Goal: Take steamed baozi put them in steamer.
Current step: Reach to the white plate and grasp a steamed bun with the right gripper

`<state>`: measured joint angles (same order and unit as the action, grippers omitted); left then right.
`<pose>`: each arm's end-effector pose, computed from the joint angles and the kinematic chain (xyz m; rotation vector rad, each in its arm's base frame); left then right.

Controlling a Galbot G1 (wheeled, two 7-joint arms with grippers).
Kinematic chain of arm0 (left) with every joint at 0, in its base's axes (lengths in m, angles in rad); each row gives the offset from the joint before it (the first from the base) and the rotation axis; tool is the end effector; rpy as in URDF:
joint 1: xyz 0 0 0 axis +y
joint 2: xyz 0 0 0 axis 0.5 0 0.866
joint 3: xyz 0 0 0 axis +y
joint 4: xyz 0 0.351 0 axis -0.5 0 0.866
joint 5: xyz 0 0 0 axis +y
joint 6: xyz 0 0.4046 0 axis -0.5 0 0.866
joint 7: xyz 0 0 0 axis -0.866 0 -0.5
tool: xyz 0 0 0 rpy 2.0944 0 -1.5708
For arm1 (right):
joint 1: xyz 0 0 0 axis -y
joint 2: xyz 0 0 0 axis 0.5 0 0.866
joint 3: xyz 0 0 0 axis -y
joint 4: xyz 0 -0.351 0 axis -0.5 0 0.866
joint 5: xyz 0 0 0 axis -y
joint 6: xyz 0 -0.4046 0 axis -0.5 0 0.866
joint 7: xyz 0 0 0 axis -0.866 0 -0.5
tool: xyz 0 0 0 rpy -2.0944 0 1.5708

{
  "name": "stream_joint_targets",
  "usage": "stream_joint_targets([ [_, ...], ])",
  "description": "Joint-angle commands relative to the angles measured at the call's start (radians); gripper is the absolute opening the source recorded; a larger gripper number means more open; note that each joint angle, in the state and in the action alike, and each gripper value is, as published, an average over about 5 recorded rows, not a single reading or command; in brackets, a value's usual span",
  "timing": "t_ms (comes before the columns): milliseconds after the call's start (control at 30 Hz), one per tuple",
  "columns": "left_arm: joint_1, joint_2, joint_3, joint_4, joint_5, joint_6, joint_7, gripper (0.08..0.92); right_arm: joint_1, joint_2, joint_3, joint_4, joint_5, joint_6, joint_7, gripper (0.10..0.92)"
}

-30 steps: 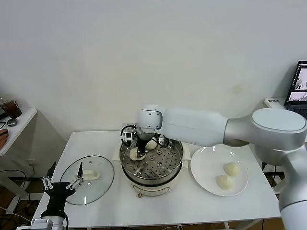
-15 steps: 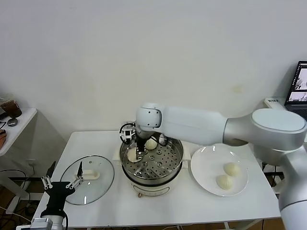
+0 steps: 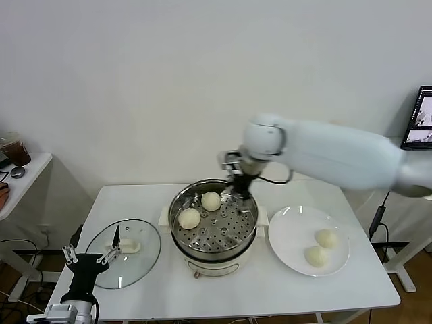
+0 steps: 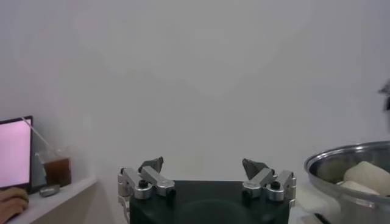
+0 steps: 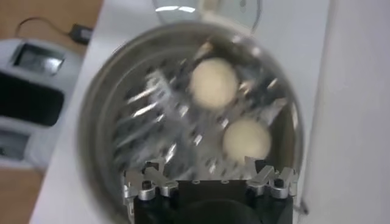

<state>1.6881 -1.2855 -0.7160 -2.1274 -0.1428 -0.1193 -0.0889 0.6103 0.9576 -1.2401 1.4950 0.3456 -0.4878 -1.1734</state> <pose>0.2026 0.1017 -0.2924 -0.1199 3.0527 0.3015 0.5446 0.1042 -0.0303 1.5387 -1.2676 1.4502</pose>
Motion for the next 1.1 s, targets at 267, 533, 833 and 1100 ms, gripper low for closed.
stream_joint_targets([
  [267, 0.002, -0.003, 0.003, 0.011, 0.007, 0.0, 0.002, 0.823, -0.32, -0.603, 0.188, 0.162, -0.46, 0.294, -0.154, 0.823],
  [533, 0.004, -0.008, 0.003, 0.022, 0.022, -0.001, 0.002, 0.823, -0.66, -0.608, 0.415, 0.12, -0.526, 0.285, -0.066, 0.823],
  [833, 0.02, -0.014, -0.017, 0.022, 0.025, -0.003, 0.002, 0.823, -0.835, -0.504, 0.577, 0.019, -0.591, 0.27, 0.024, 0.823],
  [1100, 0.03, -0.019, -0.031, 0.021, 0.025, -0.005, 0.002, 0.823, -0.867, -0.422, 0.608, -0.068, -0.615, 0.278, 0.072, 0.823],
])
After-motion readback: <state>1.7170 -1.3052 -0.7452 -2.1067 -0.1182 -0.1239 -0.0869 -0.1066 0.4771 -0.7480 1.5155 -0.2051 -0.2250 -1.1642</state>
